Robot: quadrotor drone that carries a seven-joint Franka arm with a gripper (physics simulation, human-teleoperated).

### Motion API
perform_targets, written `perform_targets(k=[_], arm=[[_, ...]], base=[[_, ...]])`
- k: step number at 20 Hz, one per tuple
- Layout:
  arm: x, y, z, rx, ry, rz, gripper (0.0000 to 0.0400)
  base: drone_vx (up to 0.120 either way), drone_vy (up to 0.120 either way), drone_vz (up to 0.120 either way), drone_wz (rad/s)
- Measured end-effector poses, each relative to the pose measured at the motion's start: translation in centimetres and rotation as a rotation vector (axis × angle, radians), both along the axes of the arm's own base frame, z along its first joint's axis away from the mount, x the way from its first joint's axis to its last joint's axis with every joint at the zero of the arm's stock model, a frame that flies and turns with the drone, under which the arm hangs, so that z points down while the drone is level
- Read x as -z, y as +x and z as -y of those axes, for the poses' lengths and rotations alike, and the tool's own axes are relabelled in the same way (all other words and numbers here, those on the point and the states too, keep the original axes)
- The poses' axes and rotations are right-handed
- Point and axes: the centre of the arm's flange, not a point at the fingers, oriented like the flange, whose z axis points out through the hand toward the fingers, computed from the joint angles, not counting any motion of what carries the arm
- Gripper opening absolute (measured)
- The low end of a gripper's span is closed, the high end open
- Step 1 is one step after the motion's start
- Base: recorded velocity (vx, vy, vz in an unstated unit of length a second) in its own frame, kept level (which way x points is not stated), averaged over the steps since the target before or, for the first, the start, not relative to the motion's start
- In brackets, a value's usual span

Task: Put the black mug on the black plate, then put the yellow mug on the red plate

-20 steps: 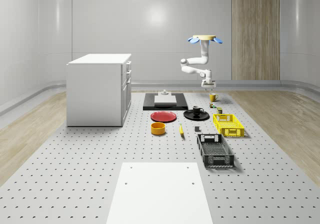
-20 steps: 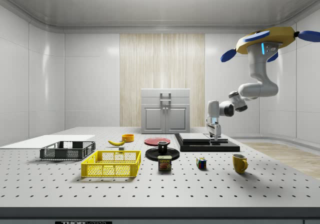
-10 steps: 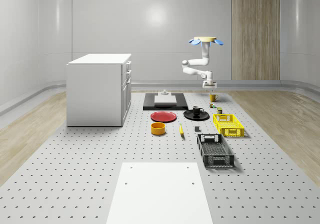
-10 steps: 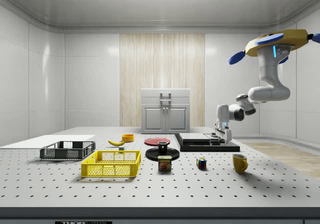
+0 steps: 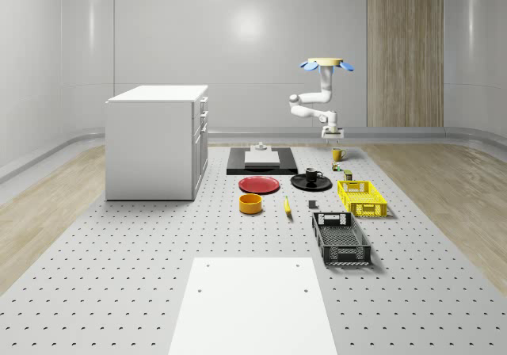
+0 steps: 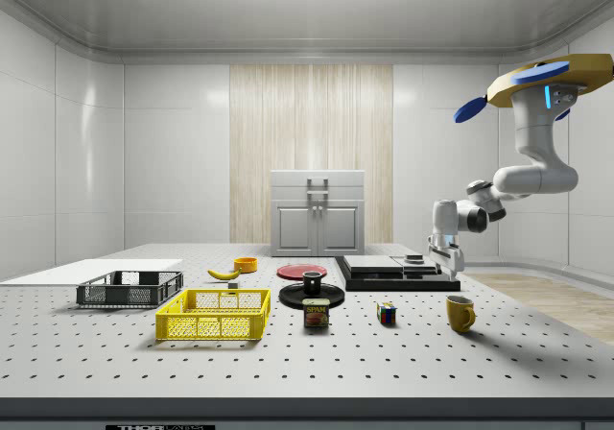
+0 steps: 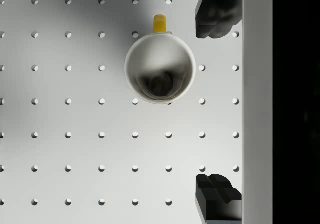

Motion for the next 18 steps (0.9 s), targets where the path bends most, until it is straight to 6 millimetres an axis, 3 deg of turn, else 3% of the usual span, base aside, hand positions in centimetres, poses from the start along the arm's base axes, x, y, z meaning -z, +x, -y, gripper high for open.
perform_targets(k=[8,18], arm=[[0.0,0.0,0.0,0.000,0.000,0.000,0.0400],[-2.1,-0.6,0.0,0.000,0.000,0.000,0.0400]], base=[[-0.005,0.000,-0.100,0.000],[0.000,0.000,-0.004,0.000]])
